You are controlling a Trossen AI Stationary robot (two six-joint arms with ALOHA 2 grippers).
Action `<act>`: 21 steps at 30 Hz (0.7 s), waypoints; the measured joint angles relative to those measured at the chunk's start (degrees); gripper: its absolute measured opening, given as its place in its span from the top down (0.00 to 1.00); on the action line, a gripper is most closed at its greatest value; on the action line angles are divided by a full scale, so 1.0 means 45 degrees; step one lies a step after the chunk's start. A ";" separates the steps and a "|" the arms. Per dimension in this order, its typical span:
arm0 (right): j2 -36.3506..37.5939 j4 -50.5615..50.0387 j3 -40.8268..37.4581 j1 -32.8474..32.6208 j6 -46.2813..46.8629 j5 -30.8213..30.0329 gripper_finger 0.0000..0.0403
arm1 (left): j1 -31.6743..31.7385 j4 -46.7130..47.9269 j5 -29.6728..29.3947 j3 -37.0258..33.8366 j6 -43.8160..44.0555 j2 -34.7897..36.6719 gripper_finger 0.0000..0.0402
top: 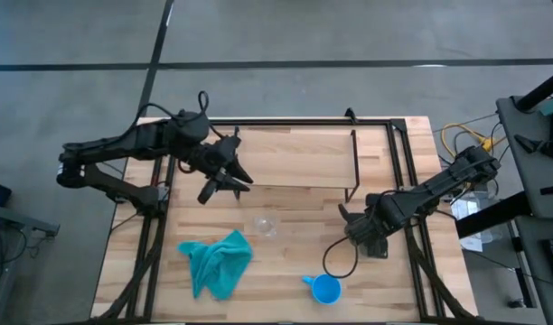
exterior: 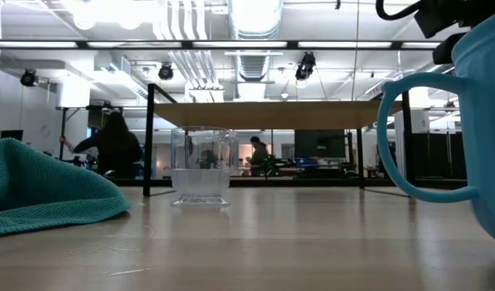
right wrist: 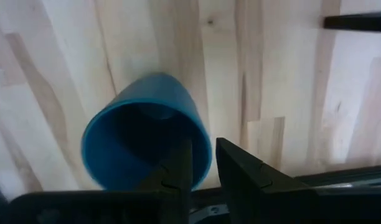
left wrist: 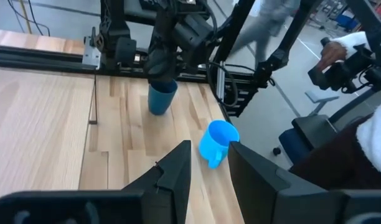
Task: Stack small to large cups/mugs on shelf
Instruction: Put the dark blue mug on the shelf
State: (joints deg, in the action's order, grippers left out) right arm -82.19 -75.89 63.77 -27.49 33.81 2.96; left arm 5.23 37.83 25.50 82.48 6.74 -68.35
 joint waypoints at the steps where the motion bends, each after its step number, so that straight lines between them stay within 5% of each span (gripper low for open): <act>1: 0.0000 -0.0031 0.0025 0.0000 0.0030 0.0192 0.83 | 0.0000 0.0027 0.0000 -0.0002 -0.0005 -0.0007 0.77; 21: -0.0019 0.0371 -0.0884 0.0000 -0.0181 0.0340 0.68 | 0.0000 -0.0041 0.0000 -0.0005 0.0087 -0.0032 0.77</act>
State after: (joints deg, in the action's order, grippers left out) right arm -82.28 -74.22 59.79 -27.49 32.99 4.49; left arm 5.23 37.65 25.50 82.46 7.14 -68.49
